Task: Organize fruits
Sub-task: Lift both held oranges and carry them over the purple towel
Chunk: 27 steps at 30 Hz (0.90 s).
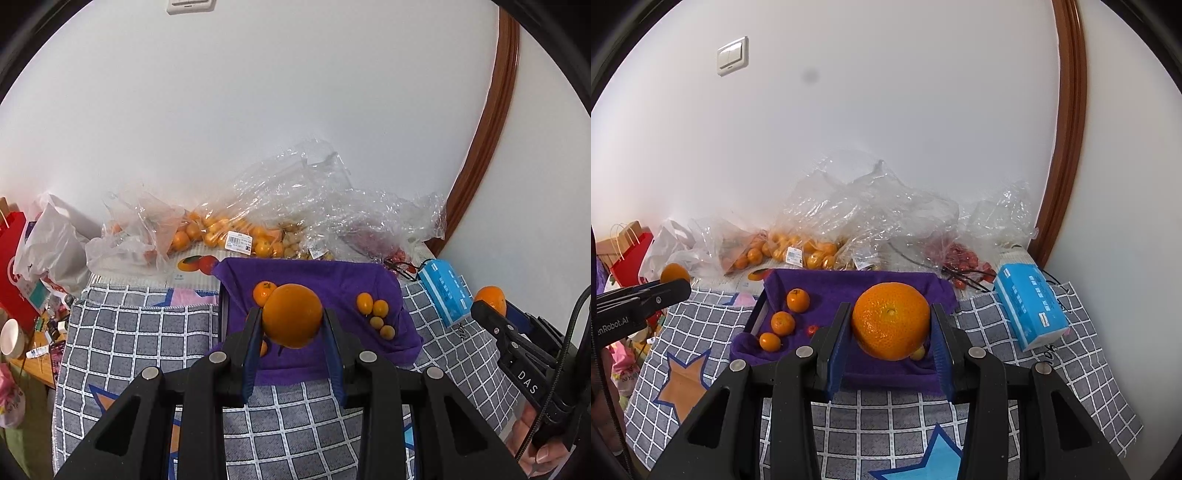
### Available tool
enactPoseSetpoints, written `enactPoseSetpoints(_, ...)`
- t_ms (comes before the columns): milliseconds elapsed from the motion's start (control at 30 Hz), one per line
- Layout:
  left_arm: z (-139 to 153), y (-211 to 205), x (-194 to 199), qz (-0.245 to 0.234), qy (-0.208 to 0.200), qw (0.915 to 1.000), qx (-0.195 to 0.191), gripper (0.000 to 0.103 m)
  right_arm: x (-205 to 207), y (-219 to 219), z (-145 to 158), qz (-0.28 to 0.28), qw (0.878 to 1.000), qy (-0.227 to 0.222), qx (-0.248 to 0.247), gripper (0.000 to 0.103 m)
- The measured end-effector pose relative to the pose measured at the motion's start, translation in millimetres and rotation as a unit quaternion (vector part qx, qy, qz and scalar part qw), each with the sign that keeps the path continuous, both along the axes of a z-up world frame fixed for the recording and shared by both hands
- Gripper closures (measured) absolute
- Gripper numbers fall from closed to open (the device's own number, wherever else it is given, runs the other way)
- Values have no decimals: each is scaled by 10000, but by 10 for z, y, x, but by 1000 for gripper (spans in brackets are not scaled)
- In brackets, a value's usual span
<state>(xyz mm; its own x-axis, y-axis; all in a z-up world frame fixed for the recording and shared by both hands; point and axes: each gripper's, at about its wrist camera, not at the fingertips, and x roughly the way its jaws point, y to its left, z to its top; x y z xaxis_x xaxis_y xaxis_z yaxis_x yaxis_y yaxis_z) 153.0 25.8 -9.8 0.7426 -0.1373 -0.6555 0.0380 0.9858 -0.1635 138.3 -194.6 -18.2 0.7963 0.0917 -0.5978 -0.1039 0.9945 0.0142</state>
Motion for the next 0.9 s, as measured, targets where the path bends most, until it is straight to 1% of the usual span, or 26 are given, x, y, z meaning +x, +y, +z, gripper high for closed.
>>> enactPoseSetpoints(567,63,33,113,15,-81,9999,70,73,149,97,102,89,9999,-134,-47,62)
enactPoseSetpoints(900,62,38,185,16,-98,9999,77,73,221,105,101,109,9998,-148,-39,62)
